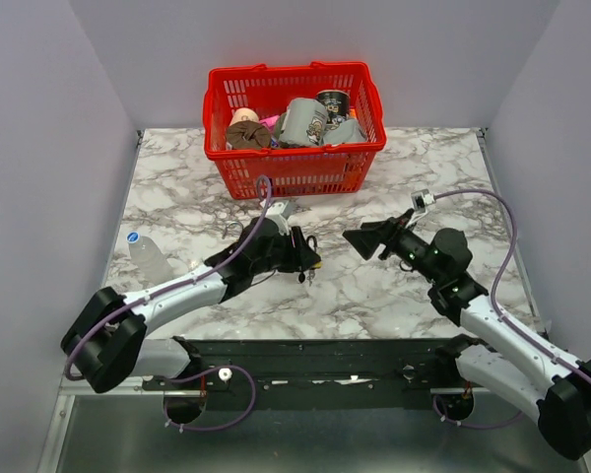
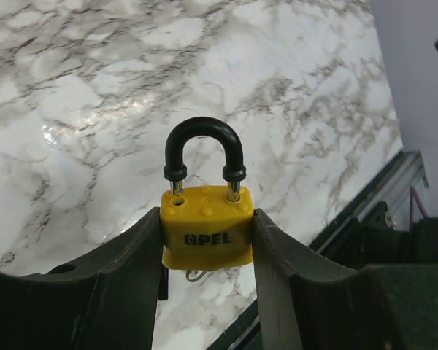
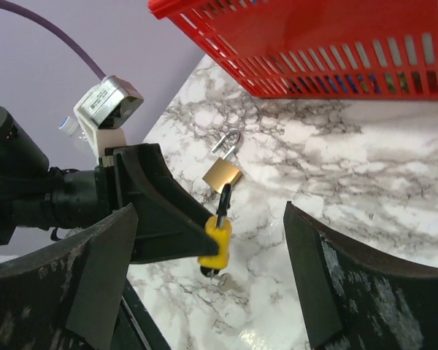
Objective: Unlock with the key
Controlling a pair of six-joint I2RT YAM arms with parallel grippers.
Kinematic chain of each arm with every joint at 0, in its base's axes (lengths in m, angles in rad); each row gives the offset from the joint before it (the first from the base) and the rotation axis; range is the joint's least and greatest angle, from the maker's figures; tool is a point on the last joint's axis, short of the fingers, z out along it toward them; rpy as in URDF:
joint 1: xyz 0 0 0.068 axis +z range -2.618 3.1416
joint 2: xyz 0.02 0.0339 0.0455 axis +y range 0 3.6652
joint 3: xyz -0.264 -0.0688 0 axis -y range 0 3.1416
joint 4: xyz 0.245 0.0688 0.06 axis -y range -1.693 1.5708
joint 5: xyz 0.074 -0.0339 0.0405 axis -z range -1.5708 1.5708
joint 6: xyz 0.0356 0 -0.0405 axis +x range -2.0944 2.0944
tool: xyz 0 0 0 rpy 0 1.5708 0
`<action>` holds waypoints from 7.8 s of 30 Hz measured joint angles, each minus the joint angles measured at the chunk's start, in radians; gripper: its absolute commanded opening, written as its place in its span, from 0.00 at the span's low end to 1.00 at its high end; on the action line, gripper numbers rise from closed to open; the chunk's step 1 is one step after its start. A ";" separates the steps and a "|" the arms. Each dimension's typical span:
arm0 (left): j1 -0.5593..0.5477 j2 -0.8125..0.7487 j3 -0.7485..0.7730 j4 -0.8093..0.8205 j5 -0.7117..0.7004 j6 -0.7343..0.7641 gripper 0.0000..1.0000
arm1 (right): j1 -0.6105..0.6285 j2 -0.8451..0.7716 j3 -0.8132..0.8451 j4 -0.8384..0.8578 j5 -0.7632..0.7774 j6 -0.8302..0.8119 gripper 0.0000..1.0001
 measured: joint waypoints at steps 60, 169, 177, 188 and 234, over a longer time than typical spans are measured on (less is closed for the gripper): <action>0.145 -0.117 0.055 0.126 1.136 0.189 0.00 | 0.119 0.242 0.320 -0.244 -0.874 -0.315 0.10; 0.119 0.434 0.421 -0.602 -0.228 0.281 0.00 | 0.128 0.069 0.227 -0.510 -0.048 -0.196 0.79; 0.139 0.445 0.422 -0.583 -0.246 0.288 0.00 | 0.128 0.069 0.227 -0.515 -0.037 -0.198 0.79; 0.150 0.484 0.453 -0.577 -0.247 0.307 0.26 | 0.128 0.069 0.227 -0.515 -0.032 -0.198 0.79; 0.170 0.008 0.277 -0.389 -0.227 0.347 0.99 | -0.042 0.084 0.161 -0.458 -0.043 -0.175 0.95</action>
